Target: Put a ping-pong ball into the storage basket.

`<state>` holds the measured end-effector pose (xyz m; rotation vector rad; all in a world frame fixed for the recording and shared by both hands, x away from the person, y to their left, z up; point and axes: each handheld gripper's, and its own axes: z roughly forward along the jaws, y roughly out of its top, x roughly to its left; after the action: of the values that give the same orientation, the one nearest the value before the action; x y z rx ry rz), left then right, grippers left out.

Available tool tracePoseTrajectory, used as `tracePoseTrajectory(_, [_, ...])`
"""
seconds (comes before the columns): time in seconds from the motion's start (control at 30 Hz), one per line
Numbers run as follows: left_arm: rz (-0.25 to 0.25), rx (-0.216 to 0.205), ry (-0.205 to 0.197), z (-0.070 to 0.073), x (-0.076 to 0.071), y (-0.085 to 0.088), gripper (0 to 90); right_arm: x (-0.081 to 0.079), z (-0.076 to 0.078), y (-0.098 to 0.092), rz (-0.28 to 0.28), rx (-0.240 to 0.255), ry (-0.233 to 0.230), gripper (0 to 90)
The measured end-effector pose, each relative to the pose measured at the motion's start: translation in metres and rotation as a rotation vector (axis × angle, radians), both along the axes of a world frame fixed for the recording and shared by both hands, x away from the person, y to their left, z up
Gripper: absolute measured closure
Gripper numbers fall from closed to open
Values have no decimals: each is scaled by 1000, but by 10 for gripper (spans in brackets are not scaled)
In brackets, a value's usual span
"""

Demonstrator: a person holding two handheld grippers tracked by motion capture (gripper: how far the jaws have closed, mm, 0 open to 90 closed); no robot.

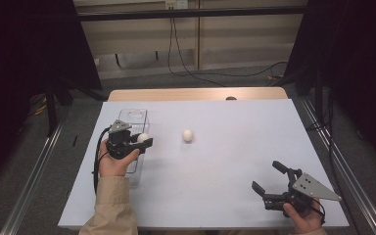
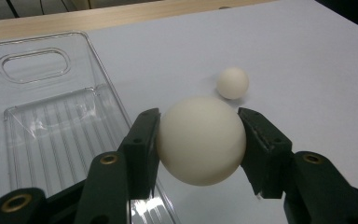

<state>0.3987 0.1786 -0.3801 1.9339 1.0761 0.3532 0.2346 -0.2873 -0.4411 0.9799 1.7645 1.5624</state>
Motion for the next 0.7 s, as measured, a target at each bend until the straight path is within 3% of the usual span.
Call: tracePoseTrajectory(0.7, [29, 4, -7, 0, 0, 9, 509, 0, 0, 0, 1, 0, 0, 24])
